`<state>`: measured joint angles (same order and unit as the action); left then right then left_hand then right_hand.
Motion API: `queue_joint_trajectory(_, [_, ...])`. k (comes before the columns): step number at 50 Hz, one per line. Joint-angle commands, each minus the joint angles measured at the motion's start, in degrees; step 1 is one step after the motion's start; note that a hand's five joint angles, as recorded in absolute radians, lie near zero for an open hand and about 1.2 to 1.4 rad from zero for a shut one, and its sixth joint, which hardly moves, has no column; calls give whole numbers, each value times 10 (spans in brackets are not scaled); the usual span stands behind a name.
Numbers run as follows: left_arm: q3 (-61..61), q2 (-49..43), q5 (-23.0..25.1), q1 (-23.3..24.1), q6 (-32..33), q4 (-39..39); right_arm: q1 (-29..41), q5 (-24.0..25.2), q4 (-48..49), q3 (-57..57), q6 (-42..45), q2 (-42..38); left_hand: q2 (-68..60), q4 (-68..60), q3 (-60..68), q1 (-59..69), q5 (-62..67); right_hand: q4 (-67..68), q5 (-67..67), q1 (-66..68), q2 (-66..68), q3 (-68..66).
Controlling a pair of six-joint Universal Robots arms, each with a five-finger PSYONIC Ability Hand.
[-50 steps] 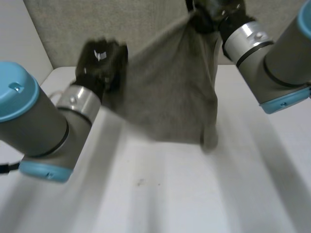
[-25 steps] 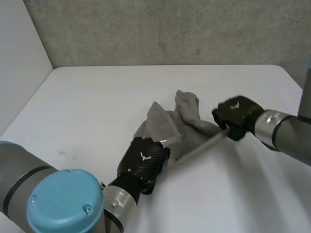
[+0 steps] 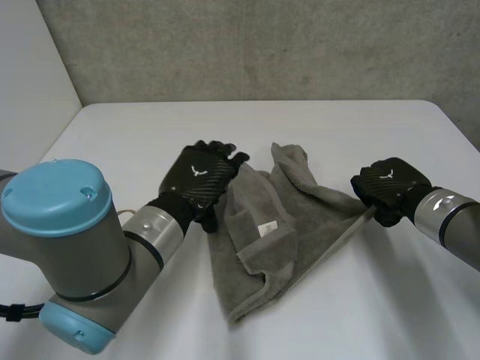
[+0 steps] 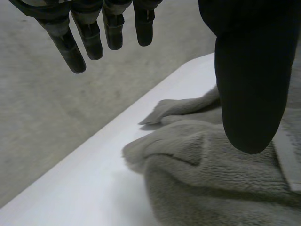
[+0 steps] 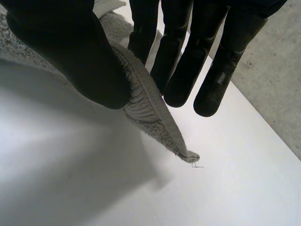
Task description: Fold the towel.
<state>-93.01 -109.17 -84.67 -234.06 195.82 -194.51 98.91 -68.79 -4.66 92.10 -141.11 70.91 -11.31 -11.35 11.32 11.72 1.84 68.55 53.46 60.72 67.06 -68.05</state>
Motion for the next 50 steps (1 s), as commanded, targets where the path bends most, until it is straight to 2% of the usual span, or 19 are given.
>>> queue_joint_trajectory(1, [-1,-33,120,-6,4,-2,-6,0,15,10,0,-3,-34,-34,34,30,29,115,165,193,129,-119])
queue_joint_trajectory(2, [-1,-33,120,-6,4,-2,-6,0,15,10,0,-3,-34,-34,34,30,29,115,165,193,129,-119])
queue_joint_trajectory(4, [1,-45,162,-6,4,-4,-6,0,16,11,0,-3,-76,-76,76,72,71,115,165,193,129,-119])
queue_joint_trajectory(5, [1,-45,162,-6,4,-4,-6,0,16,11,0,-3,-77,-76,76,72,71,115,165,193,129,-119])
queue_joint_trajectory(7, [3,-60,199,-7,12,-6,-5,0,16,11,0,-3,-157,-156,157,153,152,115,165,193,129,-119])
queue_joint_trajectory(12, [1,-75,222,-10,37,-5,-5,0,16,14,0,-3,-206,-206,206,202,201,115,165,193,129,-119])
queue_joint_trajectory(27, [-16,-114,224,-10,170,1,-6,0,21,21,0,-5,-206,-206,206,202,201,115,165,193,129,-119])
queue_joint_trajectory(36, [-5,-132,224,-10,173,-4,-6,0,21,23,0,-7,-225,-224,224,220,219,115,165,193,129,-119])
queue_joint_trajectory(50, [26,-165,224,-4,173,-6,-6,0,26,27,1,-13,-342,-342,342,338,337,115,165,193,129,-119])
